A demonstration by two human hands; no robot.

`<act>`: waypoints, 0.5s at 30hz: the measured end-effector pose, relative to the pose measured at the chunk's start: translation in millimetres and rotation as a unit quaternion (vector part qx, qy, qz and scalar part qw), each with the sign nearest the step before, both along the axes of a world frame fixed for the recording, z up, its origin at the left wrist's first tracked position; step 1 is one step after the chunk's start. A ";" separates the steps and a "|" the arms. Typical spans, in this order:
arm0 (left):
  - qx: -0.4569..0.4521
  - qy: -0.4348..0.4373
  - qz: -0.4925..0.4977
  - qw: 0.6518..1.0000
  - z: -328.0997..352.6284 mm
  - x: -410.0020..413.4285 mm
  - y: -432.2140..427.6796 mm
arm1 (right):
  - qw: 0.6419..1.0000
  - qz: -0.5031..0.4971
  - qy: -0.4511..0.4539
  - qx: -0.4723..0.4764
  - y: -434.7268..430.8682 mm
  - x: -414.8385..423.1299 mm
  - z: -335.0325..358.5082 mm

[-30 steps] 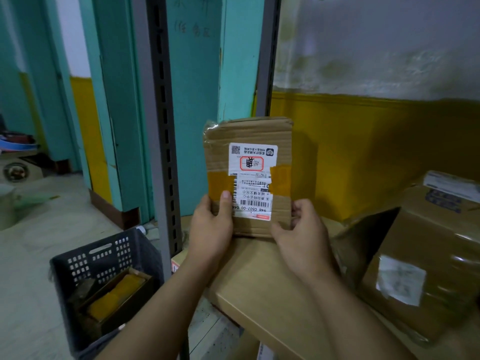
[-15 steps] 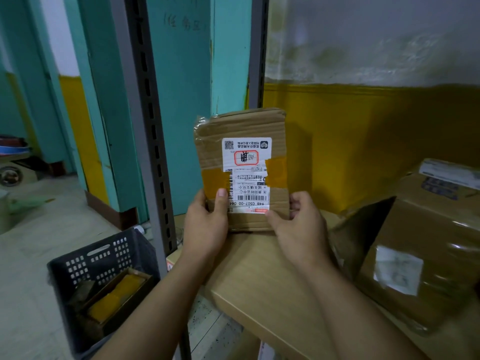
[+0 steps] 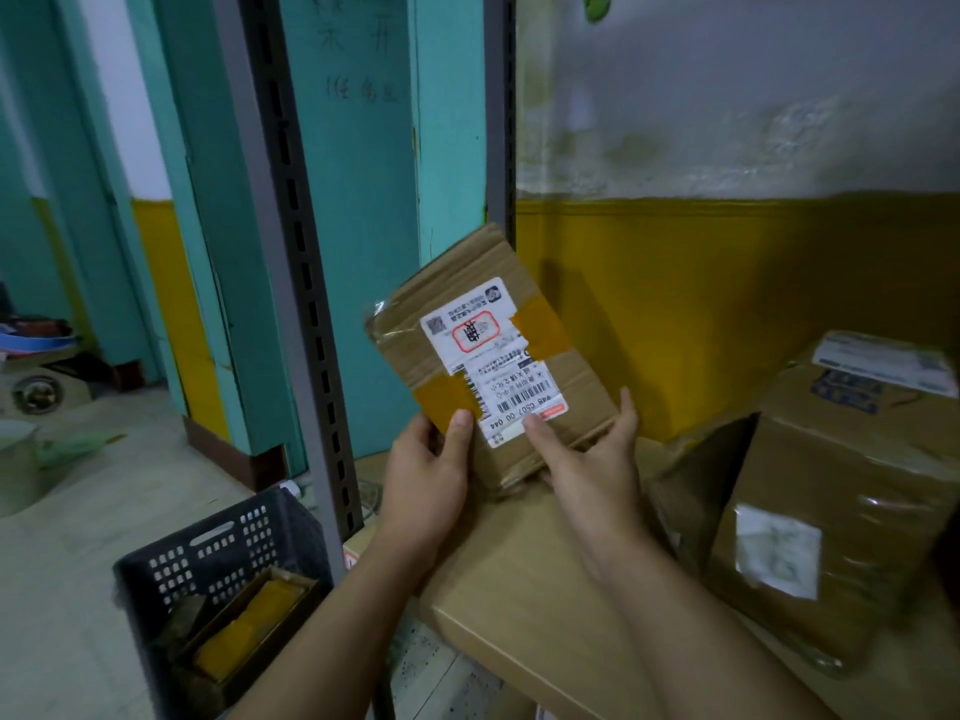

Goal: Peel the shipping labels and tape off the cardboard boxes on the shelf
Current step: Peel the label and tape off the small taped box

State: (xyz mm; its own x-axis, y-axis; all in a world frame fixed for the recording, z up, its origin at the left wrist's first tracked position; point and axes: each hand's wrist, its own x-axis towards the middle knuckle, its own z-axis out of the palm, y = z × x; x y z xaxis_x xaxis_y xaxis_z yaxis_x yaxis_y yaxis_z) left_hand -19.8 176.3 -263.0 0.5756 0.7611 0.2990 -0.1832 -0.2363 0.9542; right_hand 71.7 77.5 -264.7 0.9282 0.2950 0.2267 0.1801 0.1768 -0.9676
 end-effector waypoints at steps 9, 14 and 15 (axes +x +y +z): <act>-0.030 0.031 -0.072 0.996 6.9 -5.1 -5.9 | 0.993 -0.048 -0.042 -0.096 -1.8 -1.9 0.6; -0.026 0.027 -0.135 0.990 6.6 -6.5 -5.3 | 0.997 0.032 0.067 0.021 0.8 -3.9 2.4; -0.026 0.022 -0.139 0.990 7.0 -7.0 -5.7 | 0.995 0.047 0.080 0.039 -0.5 -4.2 3.9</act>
State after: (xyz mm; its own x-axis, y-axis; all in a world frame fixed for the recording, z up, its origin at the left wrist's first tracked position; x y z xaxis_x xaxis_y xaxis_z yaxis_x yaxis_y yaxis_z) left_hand -26.8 170.6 -256.1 0.7771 0.5848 0.2326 -0.1914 -0.1326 0.9725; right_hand 67.4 77.1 -260.8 0.9234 0.3698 0.1032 0.0033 0.2611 -0.9653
